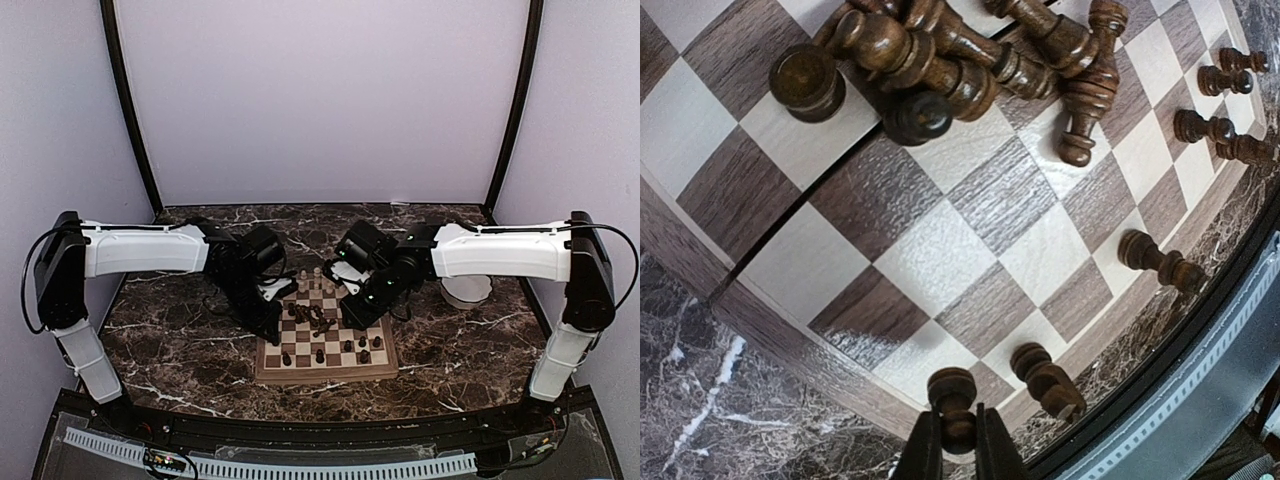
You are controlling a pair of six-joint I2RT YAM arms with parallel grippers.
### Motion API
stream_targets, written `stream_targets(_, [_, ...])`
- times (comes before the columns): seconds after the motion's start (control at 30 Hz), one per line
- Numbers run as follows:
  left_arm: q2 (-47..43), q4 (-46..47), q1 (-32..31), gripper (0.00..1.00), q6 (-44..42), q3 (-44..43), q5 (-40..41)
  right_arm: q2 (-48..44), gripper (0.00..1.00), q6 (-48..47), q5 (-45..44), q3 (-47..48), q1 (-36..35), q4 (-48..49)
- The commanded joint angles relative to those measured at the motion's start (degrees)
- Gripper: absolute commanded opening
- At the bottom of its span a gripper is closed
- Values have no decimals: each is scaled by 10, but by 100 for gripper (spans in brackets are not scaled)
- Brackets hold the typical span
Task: Set up the chess pieces on the board
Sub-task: Place the pawn at h7.
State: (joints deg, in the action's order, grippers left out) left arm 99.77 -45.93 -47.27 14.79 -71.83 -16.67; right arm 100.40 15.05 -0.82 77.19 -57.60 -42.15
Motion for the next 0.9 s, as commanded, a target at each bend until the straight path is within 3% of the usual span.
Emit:
stream_targets(0.0, [10,-11,0,7,-1,7,14,3,31,-5,4,12,3,9])
stream_targets(0.57, [25,1,0,8,-3,18,16,9,31,-10,0,17,4,5])
stream_targets(0.87, [32,-7,0,16,-8,12,17,10,31,-12,0,17,6,6])
